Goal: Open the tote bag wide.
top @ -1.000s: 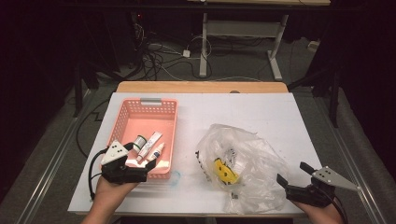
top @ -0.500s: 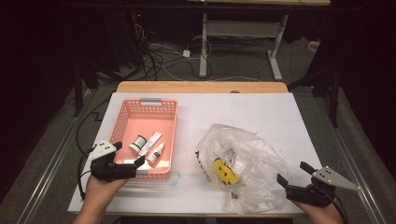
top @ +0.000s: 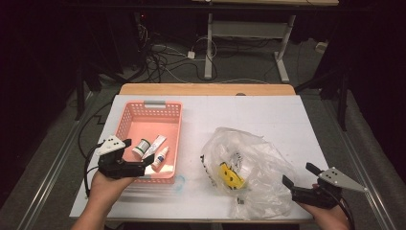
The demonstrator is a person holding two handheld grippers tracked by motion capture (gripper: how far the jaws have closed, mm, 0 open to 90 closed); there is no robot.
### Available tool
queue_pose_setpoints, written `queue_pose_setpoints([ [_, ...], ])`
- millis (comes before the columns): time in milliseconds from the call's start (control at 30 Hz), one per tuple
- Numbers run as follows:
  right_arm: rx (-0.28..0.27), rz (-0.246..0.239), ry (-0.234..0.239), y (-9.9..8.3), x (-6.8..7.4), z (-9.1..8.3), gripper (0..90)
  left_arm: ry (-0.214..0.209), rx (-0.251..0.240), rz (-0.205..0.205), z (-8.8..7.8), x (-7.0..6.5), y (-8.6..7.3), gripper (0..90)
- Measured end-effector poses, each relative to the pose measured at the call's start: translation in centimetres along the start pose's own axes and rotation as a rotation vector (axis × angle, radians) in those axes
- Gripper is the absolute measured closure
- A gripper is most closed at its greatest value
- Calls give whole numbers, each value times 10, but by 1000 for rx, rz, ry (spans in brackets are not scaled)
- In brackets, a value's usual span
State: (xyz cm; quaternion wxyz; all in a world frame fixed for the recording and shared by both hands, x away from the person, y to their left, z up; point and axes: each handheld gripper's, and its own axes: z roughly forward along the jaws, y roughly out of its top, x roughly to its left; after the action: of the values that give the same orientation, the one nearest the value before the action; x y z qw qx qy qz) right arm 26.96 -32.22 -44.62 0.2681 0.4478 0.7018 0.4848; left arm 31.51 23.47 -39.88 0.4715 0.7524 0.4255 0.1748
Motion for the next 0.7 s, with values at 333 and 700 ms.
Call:
queue_pose_setpoints([
  [333, 60, -35, 66, -5, 11, 13, 18, 1, -10, -22, 17, 6, 16, 0],
  [700, 115, -79, 80, -9, 17, 21, 8, 28, 29, -29, 27, 20, 25, 0],
])
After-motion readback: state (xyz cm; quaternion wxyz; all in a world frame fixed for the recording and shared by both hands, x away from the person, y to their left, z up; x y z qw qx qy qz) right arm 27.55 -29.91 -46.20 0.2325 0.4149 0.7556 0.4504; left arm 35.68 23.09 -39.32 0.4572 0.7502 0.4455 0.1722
